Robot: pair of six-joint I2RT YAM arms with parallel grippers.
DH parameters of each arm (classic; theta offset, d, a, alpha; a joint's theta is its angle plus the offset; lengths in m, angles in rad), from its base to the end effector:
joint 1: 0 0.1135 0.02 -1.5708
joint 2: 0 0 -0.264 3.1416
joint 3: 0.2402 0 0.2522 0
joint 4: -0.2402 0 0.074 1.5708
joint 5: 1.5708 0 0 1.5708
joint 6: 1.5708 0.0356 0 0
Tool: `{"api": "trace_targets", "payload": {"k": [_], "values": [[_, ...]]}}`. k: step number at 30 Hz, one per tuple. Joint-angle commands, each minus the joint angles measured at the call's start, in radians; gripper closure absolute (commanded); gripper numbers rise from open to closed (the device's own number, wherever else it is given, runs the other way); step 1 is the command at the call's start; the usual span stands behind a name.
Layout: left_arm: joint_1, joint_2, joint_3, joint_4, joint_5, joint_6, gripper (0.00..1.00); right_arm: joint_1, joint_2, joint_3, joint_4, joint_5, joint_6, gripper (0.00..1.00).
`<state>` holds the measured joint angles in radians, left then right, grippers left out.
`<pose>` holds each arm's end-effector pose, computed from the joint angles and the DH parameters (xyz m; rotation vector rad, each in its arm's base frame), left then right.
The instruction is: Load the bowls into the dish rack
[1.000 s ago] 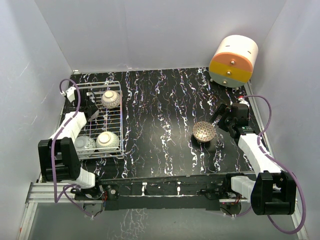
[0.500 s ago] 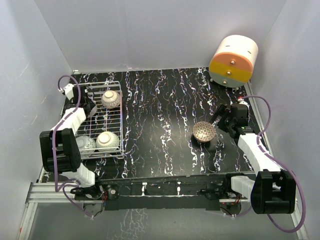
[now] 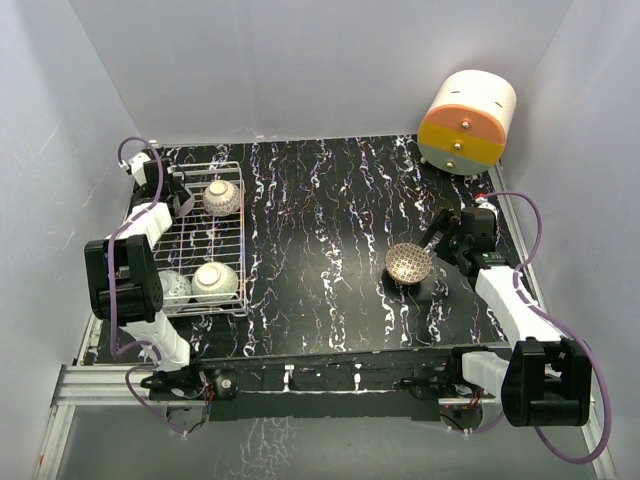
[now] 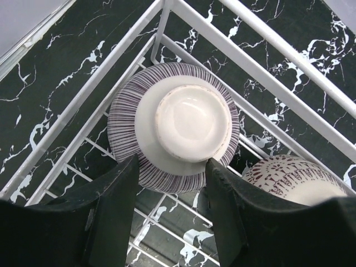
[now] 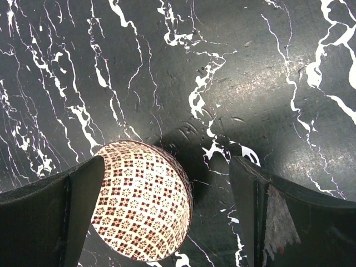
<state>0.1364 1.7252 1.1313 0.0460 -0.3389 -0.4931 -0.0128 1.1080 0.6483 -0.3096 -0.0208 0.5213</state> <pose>0.3838 0.0646 0.2310 -0.8330 1.9141 0.1430 0.2270 -0.0022 0.2186 0.6119 2.2757 0.2748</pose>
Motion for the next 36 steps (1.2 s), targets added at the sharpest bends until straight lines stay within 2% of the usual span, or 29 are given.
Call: {"api": "trace_targets", "payload": {"k": [1,8,13,16,21,24,27,30,34,36], "values": [[0.009,0.032,0.044,0.052,0.063,0.014,0.52,0.005,0.004,0.020,0.046,0.024,-0.009,0.02],[0.009,0.014,0.041,0.067,0.106,-0.014,0.50,0.005,0.009,0.022,0.046,0.026,-0.009,0.02],[0.009,-0.059,0.052,-0.053,0.129,-0.056,0.33,0.005,0.020,0.023,0.047,0.018,-0.009,0.02],[0.009,-0.144,0.007,-0.084,0.157,-0.076,0.19,0.005,0.020,0.023,0.050,0.012,-0.010,0.02],[0.008,-0.273,-0.045,-0.106,0.263,-0.053,0.14,0.005,0.019,0.023,0.049,0.019,-0.014,0.02],[0.006,-0.344,-0.038,-0.139,0.318,-0.022,0.04,0.004,0.020,0.027,0.049,0.013,-0.009,0.02],[-0.011,-0.410,-0.051,-0.146,0.396,0.011,0.03,0.004,0.033,0.034,0.050,0.010,0.009,0.02],[-0.094,-0.454,-0.078,-0.100,0.508,0.086,0.03,0.005,0.058,0.053,0.044,0.012,0.030,0.02],[-0.427,-0.445,-0.024,-0.138,0.352,0.258,0.03,0.005,0.080,0.088,0.037,0.020,0.048,0.01],[-0.554,-0.412,-0.001,-0.137,0.319,0.310,0.03,0.005,0.085,0.113,0.032,0.022,0.057,0.02]]}}
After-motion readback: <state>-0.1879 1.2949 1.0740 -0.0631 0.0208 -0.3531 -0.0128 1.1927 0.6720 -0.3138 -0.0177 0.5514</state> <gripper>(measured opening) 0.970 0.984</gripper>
